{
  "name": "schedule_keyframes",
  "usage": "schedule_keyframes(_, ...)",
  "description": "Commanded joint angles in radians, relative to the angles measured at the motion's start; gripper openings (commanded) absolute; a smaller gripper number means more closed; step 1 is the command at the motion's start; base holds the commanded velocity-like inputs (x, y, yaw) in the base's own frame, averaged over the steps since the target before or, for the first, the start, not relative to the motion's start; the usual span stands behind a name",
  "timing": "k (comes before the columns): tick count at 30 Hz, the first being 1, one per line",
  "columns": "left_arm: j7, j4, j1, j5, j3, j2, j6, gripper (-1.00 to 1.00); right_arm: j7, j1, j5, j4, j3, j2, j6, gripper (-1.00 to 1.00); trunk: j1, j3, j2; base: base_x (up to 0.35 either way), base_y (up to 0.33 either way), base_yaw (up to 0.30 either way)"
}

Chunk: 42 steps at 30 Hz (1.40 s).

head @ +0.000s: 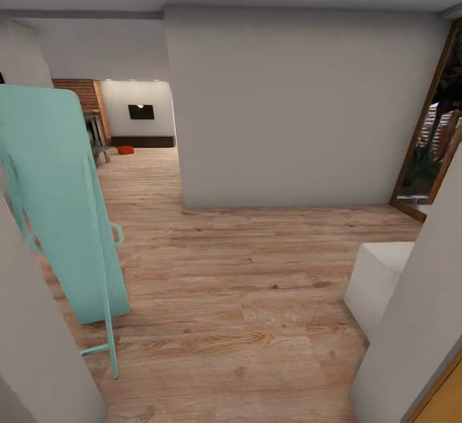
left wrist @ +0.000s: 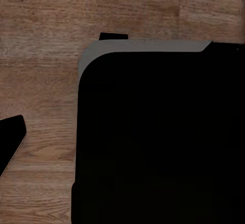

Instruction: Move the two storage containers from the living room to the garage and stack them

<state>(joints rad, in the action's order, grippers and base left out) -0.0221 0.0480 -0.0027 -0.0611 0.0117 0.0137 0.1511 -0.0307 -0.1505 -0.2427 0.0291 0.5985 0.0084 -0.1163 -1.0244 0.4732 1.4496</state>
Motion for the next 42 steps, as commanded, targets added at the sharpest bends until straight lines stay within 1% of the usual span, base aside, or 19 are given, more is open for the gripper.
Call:
schedule_keyframes(1, -0.002, 0.000, 0.000, -0.006, 0.001, 0.000, 0.002, 1.00, -0.002, -0.001, -0.009, 0.003, 0.008, 0.001, -0.006, 1.00, -0.001, 0.001, 0.000, 0.322, 0.000, 0.000)
schedule_keyframes(33, -0.001, 0.000, 0.000, -0.006, 0.001, 0.000, 0.005, 1.00, -0.002, 0.005, -0.009, 0.003, 0.009, 0.003, -0.005, 1.00, -0.001, 0.001, 0.000, 0.322, 0.000, 0.000)
schedule_keyframes(42, -0.002, 0.000, 0.000, -0.006, 0.001, 0.000, 0.005, 1.00, -0.002, 0.021, -0.007, 0.003, 0.009, -0.001, -0.008, 1.00, -0.001, 0.001, 0.000, 0.322, 0.000, 0.000)
